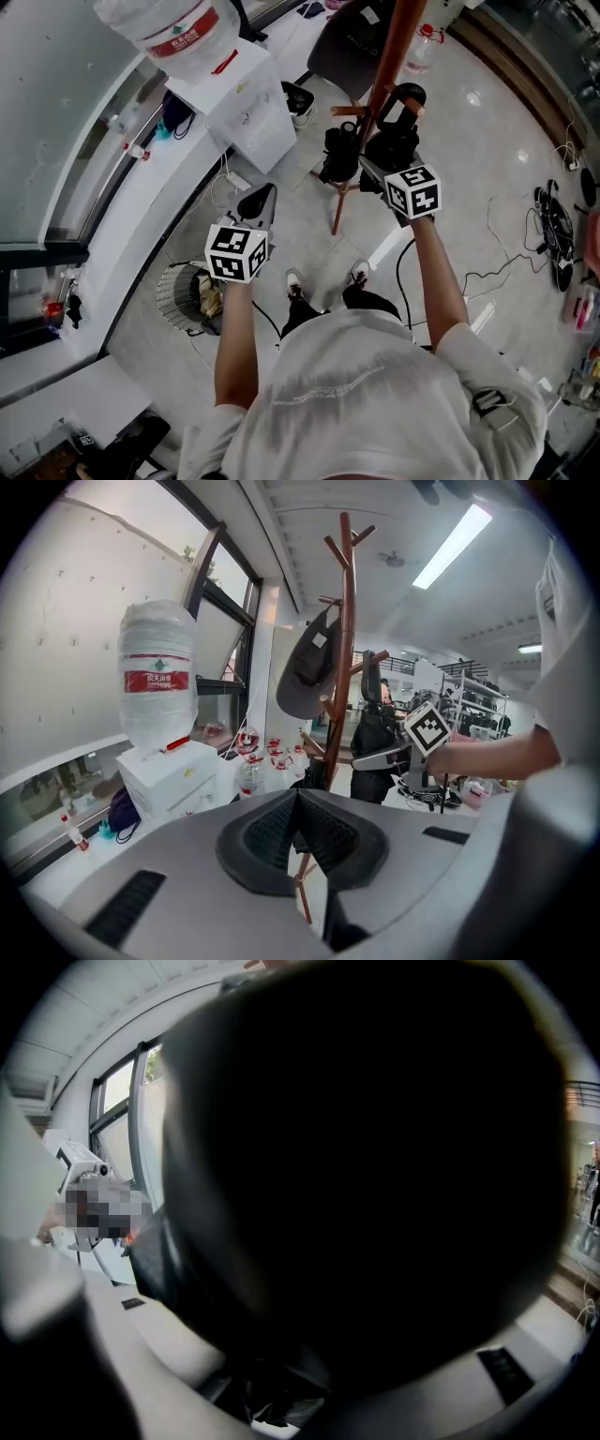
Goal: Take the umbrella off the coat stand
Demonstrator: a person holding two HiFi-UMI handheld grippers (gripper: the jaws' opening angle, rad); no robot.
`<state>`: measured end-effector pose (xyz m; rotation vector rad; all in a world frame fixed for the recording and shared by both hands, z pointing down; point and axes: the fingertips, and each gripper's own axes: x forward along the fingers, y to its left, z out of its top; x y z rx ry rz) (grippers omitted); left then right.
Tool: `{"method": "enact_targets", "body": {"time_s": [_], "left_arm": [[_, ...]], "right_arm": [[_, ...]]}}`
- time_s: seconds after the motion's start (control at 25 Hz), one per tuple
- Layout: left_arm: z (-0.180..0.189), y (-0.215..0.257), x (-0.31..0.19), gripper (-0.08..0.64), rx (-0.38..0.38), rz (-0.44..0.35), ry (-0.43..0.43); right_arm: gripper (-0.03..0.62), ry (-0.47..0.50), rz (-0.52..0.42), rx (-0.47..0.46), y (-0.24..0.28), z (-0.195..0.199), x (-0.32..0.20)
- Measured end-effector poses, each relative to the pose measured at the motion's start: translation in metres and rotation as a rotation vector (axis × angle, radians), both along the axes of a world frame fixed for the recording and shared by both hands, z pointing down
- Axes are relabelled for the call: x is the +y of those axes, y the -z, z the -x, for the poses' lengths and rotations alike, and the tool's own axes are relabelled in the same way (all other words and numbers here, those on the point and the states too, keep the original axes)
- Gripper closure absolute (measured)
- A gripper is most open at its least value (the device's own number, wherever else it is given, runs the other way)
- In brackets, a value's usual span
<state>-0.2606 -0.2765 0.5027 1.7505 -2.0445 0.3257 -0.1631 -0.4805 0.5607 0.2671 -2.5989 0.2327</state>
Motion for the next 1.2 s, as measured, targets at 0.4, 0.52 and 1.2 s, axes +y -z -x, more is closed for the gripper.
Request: {"method": "enact_targets", "body": {"time_s": [0.4,0.52,1.2], "left_arm": [[-0.011,0.021,0.006,0.546,-0.011,-0.056,-0.104],[-0.012,0.03,0.007,0.546,-0.021,-0.079,-0.134],[-0.009,0.081,0.009,0.546,-0.131,-0.193,-0.321]], "right_arm": [[0.304,-0.093,-0.033,0.018,0.029,-0.034,0.015],[0.304,-0.118,-0.072,0.024,0.042,-0.044,0.02],[0.304,-0.404,-0.157,-0.082,0.12,-0.13,0.079]]}}
